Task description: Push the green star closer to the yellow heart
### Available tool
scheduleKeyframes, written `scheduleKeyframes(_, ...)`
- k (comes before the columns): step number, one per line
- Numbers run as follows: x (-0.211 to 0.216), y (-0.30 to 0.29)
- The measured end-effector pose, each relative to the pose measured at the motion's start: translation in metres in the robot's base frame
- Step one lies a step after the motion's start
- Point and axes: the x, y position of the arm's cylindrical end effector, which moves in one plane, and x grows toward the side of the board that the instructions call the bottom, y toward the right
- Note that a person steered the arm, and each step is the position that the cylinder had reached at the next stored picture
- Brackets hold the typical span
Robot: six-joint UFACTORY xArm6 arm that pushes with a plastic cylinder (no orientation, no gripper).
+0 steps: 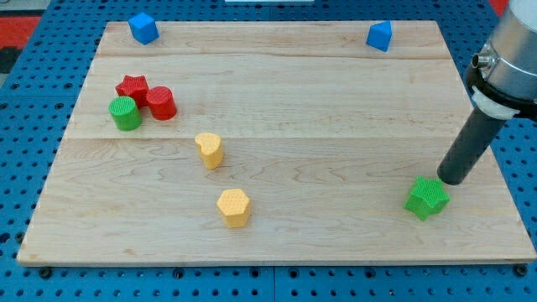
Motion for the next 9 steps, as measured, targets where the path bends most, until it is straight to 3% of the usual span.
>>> scheduleKeyframes(2, 0.0, 0.001)
scheduleKeyframes(3, 0.021, 0.055)
scheduleKeyframes(4, 0.04, 0.014)
scheduleKeyframes(5, -0.004, -0.077)
scheduleKeyframes(6, -0.028, -0.118)
scheduleKeyframes(7, -0.005, -0.019)
scheduleKeyframes(8, 0.058, -0.019)
scheduleKeyframes(9, 0.022, -0.093)
